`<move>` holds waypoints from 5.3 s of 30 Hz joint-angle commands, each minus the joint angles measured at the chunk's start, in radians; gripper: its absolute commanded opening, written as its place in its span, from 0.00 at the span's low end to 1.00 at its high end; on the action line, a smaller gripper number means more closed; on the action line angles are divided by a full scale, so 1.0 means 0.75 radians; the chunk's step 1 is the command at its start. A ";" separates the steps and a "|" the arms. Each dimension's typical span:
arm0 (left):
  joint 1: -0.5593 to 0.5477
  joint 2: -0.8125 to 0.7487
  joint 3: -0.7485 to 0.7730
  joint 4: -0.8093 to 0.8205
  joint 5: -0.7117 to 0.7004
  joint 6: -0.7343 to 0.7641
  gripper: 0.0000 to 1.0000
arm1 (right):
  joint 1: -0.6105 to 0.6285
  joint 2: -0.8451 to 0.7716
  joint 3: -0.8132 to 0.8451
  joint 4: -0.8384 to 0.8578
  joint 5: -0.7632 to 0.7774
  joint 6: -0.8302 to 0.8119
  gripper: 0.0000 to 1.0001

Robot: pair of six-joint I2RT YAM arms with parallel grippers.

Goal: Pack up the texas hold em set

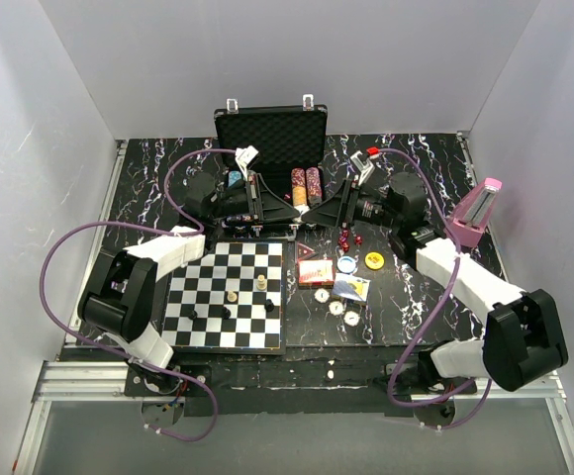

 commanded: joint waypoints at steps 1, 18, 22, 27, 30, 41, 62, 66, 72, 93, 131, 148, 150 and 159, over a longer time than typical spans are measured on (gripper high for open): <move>-0.005 -0.064 -0.017 0.082 0.010 -0.036 0.00 | 0.014 0.033 0.022 0.180 -0.021 0.070 0.59; -0.005 -0.064 -0.027 0.107 0.027 -0.042 0.00 | 0.038 0.088 0.040 0.247 -0.050 0.100 0.27; -0.005 -0.064 -0.027 0.103 0.043 -0.028 0.00 | 0.038 0.088 0.036 0.245 -0.039 0.100 0.01; -0.005 -0.091 0.001 -0.067 0.039 0.103 0.16 | 0.038 0.082 0.009 0.245 -0.025 0.092 0.01; -0.005 -0.109 0.024 -0.182 0.019 0.180 0.40 | 0.038 0.080 -0.007 0.247 -0.015 0.090 0.01; 0.014 -0.142 0.091 -0.488 -0.079 0.393 0.98 | 0.032 0.037 -0.017 0.092 0.046 -0.006 0.01; 0.177 -0.523 0.157 -1.303 -0.566 1.087 0.98 | -0.037 0.540 0.868 -1.221 0.511 -1.341 0.01; 0.180 -0.531 0.161 -1.323 -0.577 1.109 0.98 | -0.027 0.671 0.987 -1.326 0.558 -1.497 0.01; 0.180 -0.529 0.163 -1.327 -0.577 1.111 0.98 | 0.020 0.812 1.071 -1.375 0.636 -1.691 0.01; 0.178 -0.541 0.161 -1.325 -0.560 1.126 0.98 | 0.087 1.238 1.470 -1.583 0.877 -1.967 0.01; 0.180 -0.498 0.167 -1.313 -0.519 1.115 0.98 | 0.089 1.207 1.259 -1.056 1.354 -1.996 0.30; 0.180 -0.484 0.163 -1.301 -0.493 1.099 0.98 | 0.095 1.050 1.091 -0.947 1.366 -2.029 0.49; 0.180 -0.484 0.167 -1.299 -0.491 1.099 0.98 | 0.095 1.049 1.091 -0.945 1.354 -2.019 0.59; 0.178 -0.484 0.167 -1.305 -0.487 1.103 0.98 | 0.093 1.078 1.095 -0.921 1.311 -1.953 0.69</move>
